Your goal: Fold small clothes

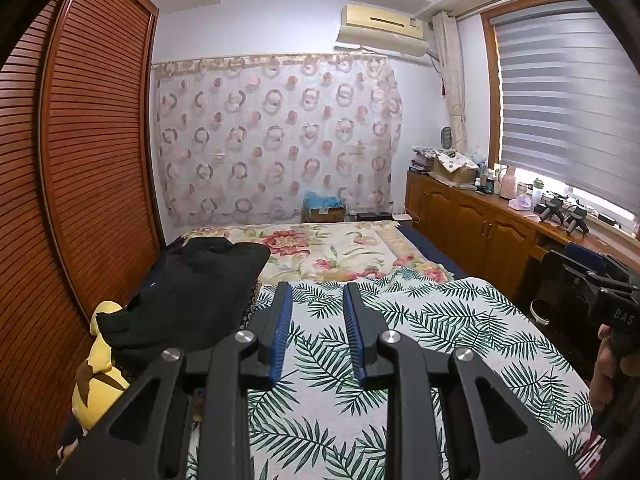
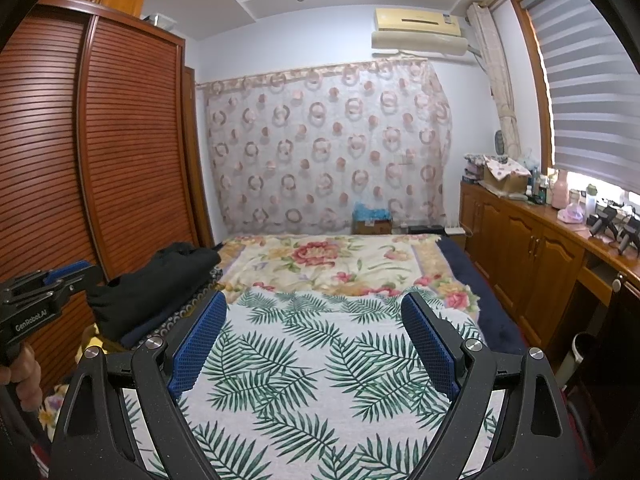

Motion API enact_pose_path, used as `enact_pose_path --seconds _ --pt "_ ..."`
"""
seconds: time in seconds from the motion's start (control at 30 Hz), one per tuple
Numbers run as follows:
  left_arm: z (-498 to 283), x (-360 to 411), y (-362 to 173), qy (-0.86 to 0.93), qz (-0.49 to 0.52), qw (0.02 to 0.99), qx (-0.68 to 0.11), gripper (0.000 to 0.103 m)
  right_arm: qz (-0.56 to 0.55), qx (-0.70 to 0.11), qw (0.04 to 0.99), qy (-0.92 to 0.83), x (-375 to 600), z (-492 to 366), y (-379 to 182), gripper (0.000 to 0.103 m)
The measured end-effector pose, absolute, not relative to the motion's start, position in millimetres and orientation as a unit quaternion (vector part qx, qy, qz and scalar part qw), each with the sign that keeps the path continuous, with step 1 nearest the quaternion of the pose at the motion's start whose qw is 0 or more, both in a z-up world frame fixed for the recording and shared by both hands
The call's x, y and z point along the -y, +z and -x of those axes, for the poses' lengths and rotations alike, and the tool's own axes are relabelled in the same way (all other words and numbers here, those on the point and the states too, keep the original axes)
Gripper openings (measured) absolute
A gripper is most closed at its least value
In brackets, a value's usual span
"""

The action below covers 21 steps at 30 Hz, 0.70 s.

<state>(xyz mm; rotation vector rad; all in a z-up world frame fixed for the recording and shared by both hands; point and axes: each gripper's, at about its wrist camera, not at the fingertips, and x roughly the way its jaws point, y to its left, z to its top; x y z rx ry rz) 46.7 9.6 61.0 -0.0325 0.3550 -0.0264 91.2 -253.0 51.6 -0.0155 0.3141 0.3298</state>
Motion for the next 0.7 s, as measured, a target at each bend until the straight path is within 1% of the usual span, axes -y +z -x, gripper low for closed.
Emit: enact_pose_path --seconds 0.7 --pt "-46.1 -10.4 60.7 -0.012 0.015 0.984 -0.176 0.026 0.007 -0.156 0.974 0.162 252.8 -91.7 51.4 0.091"
